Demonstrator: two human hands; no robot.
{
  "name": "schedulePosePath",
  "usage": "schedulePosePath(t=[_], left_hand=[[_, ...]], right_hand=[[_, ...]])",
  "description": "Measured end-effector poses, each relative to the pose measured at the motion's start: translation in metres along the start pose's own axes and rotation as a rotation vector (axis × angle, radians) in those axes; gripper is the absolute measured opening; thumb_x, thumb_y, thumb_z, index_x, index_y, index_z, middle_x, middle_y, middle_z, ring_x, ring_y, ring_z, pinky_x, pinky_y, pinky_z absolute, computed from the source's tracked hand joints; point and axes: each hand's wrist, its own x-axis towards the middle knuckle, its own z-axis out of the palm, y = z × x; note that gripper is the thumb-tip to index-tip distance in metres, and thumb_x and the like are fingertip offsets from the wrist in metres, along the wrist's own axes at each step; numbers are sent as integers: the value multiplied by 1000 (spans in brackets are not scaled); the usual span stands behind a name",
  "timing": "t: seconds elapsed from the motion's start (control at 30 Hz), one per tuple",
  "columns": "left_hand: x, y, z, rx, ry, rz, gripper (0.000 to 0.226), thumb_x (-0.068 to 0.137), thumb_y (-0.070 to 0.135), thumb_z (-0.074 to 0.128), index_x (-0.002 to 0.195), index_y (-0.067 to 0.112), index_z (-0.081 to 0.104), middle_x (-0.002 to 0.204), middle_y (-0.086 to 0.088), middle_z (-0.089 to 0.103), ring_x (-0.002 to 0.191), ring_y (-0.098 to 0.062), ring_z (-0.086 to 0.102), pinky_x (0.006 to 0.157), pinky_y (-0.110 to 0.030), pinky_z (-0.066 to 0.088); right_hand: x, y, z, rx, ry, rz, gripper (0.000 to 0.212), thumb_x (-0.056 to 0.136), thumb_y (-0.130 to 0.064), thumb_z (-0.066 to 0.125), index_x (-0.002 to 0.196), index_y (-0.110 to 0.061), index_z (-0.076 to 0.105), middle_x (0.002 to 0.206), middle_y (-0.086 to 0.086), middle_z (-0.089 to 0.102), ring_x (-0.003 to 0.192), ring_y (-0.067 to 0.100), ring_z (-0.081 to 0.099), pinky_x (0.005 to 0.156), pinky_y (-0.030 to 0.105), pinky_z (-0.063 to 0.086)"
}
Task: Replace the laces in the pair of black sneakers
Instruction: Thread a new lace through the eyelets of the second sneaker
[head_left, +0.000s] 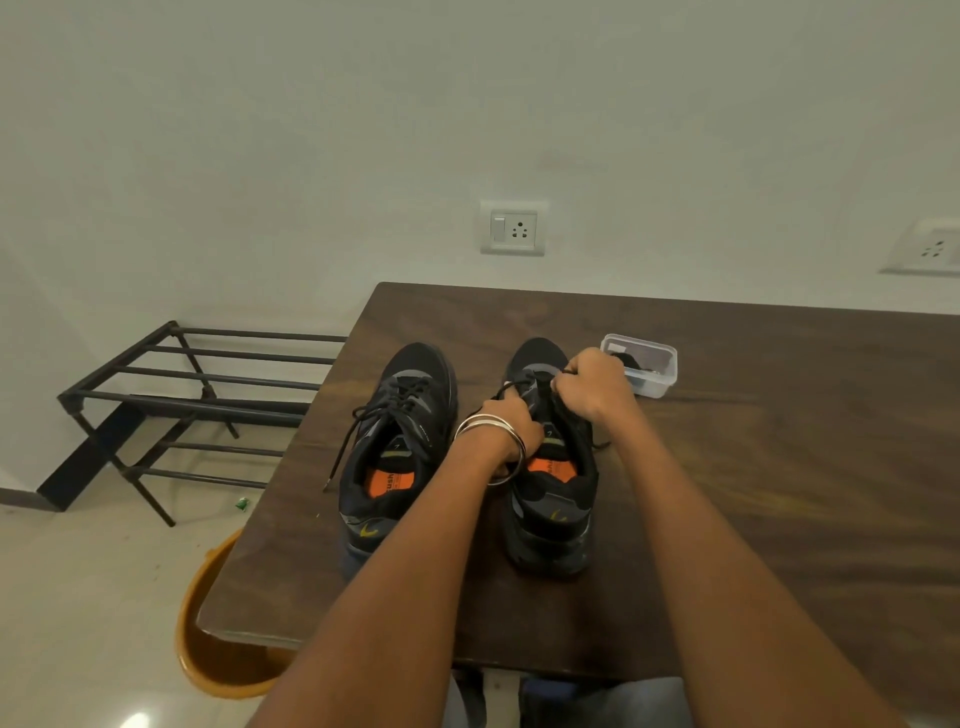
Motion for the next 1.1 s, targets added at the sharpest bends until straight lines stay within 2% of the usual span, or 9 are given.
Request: schedulePosePath(t=[0.1, 0.23, 0.37, 0.5, 0.6, 0.7, 0.83, 0.97, 1.1], left_hand=[[0, 0, -1, 7, -3, 9, 67, 95, 23, 47, 152, 10, 15, 128, -19, 54, 105, -31, 56, 78, -34, 43], [-2, 0, -4, 20, -23, 14, 70, 95, 24, 46, 153, 12, 10, 130, -18, 53, 105, -29, 55, 79, -33, 42], [-7, 4, -11, 123, -50, 19, 54, 95, 31, 49, 142, 8, 34, 124, -15, 56, 99, -28, 55, 81, -35, 45], [-17, 13, -28, 203, -71, 14, 45, 90, 52, 56, 109, 12, 51, 92, -2, 55, 82, -22, 55, 78, -36, 47], [-16, 17, -39, 102, 165, 11, 36, 92, 45, 56, 97, 10, 56, 98, -9, 61, 89, -32, 62, 82, -43, 53], [-4, 24, -38, -17, 444, 127, 23, 95, 27, 54, 105, 13, 69, 108, -14, 67, 95, -34, 64, 87, -45, 54], [9, 27, -29, -14, 400, 233, 24, 96, 17, 53, 112, 21, 70, 116, -4, 67, 101, -22, 63, 91, -34, 50], [20, 27, -14, 63, 349, 228, 26, 95, 15, 55, 113, 24, 71, 112, -4, 67, 85, -14, 57, 80, -27, 47], [25, 27, -6, 98, 396, 216, 22, 92, 16, 60, 109, 21, 72, 113, -8, 64, 100, -28, 61, 89, -37, 51]], right_hand=[[-1, 0, -4, 144, -5, 84, 22, 94, -15, 54, 97, 4, 64, 90, 17, 67, 85, 29, 65, 75, 43, 53], [-1, 9, -18, 633, 47, 301, 24, 99, -12, 45, 113, 4, 55, 81, 13, 66, 67, 21, 63, 52, 28, 47], [-8, 27, -33, 259, 90, 343, 30, 95, -11, 53, 122, 2, 56, 113, 20, 64, 92, 31, 65, 73, 38, 56], [-21, 26, -49, -41, 106, 353, 33, 94, -20, 60, 125, -8, 53, 126, 15, 55, 119, 37, 50, 103, 51, 39], [-20, 16, -56, -10, 173, 194, 17, 93, -16, 60, 106, -5, 63, 114, 12, 62, 111, 34, 57, 97, 46, 44], [-22, 1, -54, 149, -33, 14, 18, 92, -21, 68, 86, -4, 71, 95, 10, 70, 92, 25, 65, 81, 37, 52], [-30, -14, -37, -77, -289, -25, 37, 86, -32, 73, 106, -6, 56, 106, 12, 62, 88, 26, 62, 59, 30, 47], [-33, -9, -34, -115, -342, 3, 25, 91, -23, 65, 100, -9, 46, 109, 18, 61, 84, 29, 65, 71, 40, 60], [-32, -5, -33, -27, -367, 61, 20, 92, -20, 58, 101, -4, 49, 103, 21, 62, 82, 36, 70, 67, 47, 62]])
